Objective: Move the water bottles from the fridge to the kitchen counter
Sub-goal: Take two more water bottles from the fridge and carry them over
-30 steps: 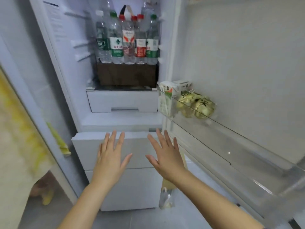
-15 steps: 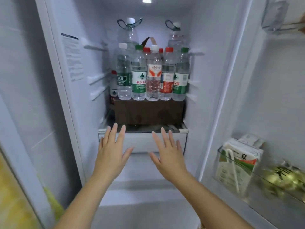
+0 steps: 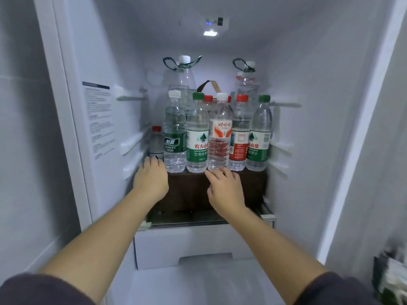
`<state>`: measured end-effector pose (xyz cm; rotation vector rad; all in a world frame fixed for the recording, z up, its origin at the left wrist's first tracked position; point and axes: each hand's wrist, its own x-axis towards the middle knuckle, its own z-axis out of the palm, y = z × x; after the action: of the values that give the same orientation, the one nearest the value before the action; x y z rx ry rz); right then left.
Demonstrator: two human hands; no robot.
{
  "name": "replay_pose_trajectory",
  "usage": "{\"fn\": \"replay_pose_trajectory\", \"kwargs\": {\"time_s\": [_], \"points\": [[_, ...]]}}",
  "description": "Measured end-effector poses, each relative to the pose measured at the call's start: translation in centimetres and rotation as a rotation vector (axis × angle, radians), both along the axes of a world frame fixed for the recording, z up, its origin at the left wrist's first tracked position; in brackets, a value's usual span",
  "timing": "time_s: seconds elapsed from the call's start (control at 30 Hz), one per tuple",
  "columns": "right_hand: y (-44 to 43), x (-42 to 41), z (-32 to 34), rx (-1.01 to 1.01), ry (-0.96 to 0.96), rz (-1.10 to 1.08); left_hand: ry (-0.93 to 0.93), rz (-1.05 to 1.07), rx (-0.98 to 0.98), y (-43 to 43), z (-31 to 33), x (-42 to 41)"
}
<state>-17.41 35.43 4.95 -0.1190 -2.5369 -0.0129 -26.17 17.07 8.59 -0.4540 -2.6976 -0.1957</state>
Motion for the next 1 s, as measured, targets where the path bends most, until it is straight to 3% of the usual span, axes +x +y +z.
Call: {"fn": "replay_pose_trajectory", "kwargs": {"time_s": [0.07,0.17,0.23,0.37,0.63,0.83,0.9,1.0], "points": [[0.4,-0.3,-0.4,0.009,0.016,0.009,-0.092,-0.048,0.231,-0.1,1.7,-1.1],[0.7,-0.6,-0.5,0.023,0.074,0.024,-0.228,-0.151,0.779,0.8,4.0,-1.9],[0.9,-0.8,-0.3,0.031,0.103,0.035,-0.299,-0.248,0.967,1.6,4.5,-2.3],[0.8,-0.8,0.2,0.013,0.064,0.048,-0.35,-0.25,0.912,2.6,3.6,-3.0],[0.6,-0.2,0.8,-0.123,-0.048,0.059,-0.271,-0.229,0.854,1.2,2.1,-1.6],[0.1,1.2,4.1,-1.126,0.061,0.412,-0.306,-0.378,0.769,-1.4,0.3,3.4],[-0.5,1.5,5.6,-1.287,0.003,0.556,-0.331,-0.42,0.699,-1.2,-0.9,5.1],[-1.7,1.7,6.5,-1.353,-0.036,0.617,-0.343,-0.477,0.633,0.2,-2.3,6.8]]}}
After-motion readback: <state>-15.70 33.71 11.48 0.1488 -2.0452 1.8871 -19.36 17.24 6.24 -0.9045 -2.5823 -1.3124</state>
